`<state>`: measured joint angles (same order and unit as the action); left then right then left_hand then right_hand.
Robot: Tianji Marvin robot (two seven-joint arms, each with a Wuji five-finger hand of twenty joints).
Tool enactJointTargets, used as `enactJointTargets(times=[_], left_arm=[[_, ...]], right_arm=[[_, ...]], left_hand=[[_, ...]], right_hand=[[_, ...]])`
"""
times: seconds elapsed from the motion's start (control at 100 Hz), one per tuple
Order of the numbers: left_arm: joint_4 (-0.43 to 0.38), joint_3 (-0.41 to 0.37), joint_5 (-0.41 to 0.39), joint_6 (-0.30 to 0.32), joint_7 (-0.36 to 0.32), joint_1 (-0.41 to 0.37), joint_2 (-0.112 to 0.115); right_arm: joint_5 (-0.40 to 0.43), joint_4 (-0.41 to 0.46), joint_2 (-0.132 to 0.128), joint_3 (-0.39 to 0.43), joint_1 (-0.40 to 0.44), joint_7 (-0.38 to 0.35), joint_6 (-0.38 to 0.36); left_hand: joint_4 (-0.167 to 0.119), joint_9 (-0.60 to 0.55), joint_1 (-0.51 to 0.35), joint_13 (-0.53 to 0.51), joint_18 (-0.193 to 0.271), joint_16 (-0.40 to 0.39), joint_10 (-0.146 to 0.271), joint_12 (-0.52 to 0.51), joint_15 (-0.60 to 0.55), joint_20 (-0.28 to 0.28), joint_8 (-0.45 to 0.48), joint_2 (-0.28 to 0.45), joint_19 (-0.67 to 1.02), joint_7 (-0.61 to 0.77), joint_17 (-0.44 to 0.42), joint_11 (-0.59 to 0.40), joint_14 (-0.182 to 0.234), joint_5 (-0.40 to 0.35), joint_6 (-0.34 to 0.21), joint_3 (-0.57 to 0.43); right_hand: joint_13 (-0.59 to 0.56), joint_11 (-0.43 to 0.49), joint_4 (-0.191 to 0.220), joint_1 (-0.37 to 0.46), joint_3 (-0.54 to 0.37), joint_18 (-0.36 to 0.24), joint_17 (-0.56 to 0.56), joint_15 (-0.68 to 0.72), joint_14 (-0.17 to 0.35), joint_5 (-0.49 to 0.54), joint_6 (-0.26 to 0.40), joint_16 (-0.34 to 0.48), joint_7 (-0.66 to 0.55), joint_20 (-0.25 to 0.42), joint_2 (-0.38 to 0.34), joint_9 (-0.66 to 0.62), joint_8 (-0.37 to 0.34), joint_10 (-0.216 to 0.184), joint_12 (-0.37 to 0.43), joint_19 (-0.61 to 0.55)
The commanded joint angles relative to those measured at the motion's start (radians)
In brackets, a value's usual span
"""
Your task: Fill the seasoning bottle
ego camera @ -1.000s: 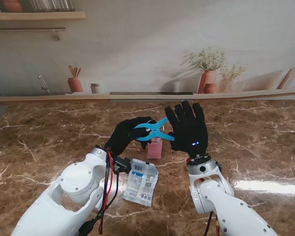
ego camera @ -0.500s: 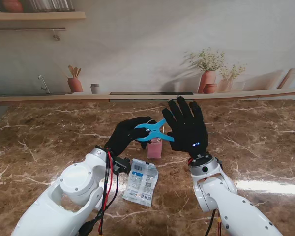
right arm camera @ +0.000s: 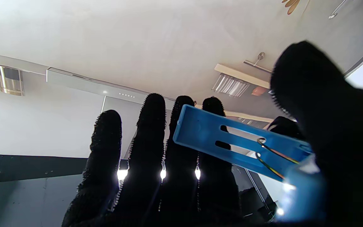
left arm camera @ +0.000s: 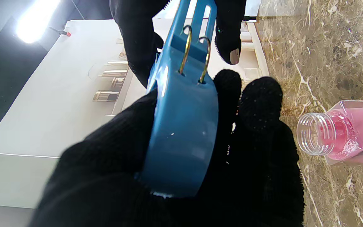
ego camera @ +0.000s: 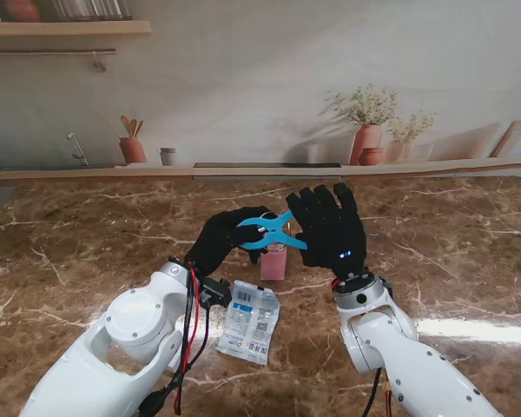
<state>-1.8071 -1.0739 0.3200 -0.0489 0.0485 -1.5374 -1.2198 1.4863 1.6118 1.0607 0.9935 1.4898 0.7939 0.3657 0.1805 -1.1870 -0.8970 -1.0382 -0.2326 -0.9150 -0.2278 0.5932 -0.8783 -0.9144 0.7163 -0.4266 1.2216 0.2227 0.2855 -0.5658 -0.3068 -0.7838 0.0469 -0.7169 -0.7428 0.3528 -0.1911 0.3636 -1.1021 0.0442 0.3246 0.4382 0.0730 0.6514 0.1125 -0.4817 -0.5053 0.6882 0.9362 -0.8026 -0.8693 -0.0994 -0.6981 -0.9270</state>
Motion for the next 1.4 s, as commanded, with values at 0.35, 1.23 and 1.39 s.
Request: enactJointTargets(times=[0.35,1.23,1.39], left_arm=[[-0.005,-0.007,0.015,-0.008,-0.008,-0.002,0.001],[0.044,-0.046,-0.187,0.063,-0.068,0.023,0.037],[0.036,-0.088,-0.233,0.027,-0.053,0.01,0.039]], right_arm=[[-0.039,-0.056,0.005,-0.001,-0.018,0.033,0.015],[-0.069,-0.084,0.013,0.019,-0.017,0.042,0.024],[-0.068,-0.101,0.013,0.021,-0.016,0.059,0.038]], left_hand=[[0.039,-0.043,-0.026,-0.01,0.029,0.005,0.113,0.013,-0.016,-0.05,-0.031,0.018,0.088,0.806,-0.007,-0.05,-0.031,0.006,-0.151,-0.01],[-0.142,0.461,0.258,0.48,-0.026,0.123,0.16,-0.114,0.431,0.002,-0.251,0.11,-0.317,0.264,-0.267,0.212,0.058,0.173,-0.054,0.558],[-0.148,0.484,0.238,0.488,-0.042,0.124,0.149,-0.127,0.445,-0.009,-0.259,0.15,-0.327,0.247,-0.269,0.234,0.05,0.155,-0.061,0.622]], right_hand=[[-0.166,0.402,-0.089,0.163,-0.006,0.015,0.116,0.28,0.071,0.213,0.334,-0.19,-0.405,0.022,0.01,-0.331,-0.265,-0.189,-0.283,-0.122],[-0.291,0.463,-0.1,0.083,-0.019,0.01,0.215,0.442,0.099,0.486,0.392,-0.317,-0.645,0.077,0.072,-0.488,-0.424,-0.196,-0.309,-0.275],[-0.285,0.499,-0.07,0.082,-0.015,0.01,0.214,0.5,0.101,0.486,0.392,-0.361,-0.645,0.075,0.053,-0.484,-0.427,-0.179,-0.342,-0.278]])
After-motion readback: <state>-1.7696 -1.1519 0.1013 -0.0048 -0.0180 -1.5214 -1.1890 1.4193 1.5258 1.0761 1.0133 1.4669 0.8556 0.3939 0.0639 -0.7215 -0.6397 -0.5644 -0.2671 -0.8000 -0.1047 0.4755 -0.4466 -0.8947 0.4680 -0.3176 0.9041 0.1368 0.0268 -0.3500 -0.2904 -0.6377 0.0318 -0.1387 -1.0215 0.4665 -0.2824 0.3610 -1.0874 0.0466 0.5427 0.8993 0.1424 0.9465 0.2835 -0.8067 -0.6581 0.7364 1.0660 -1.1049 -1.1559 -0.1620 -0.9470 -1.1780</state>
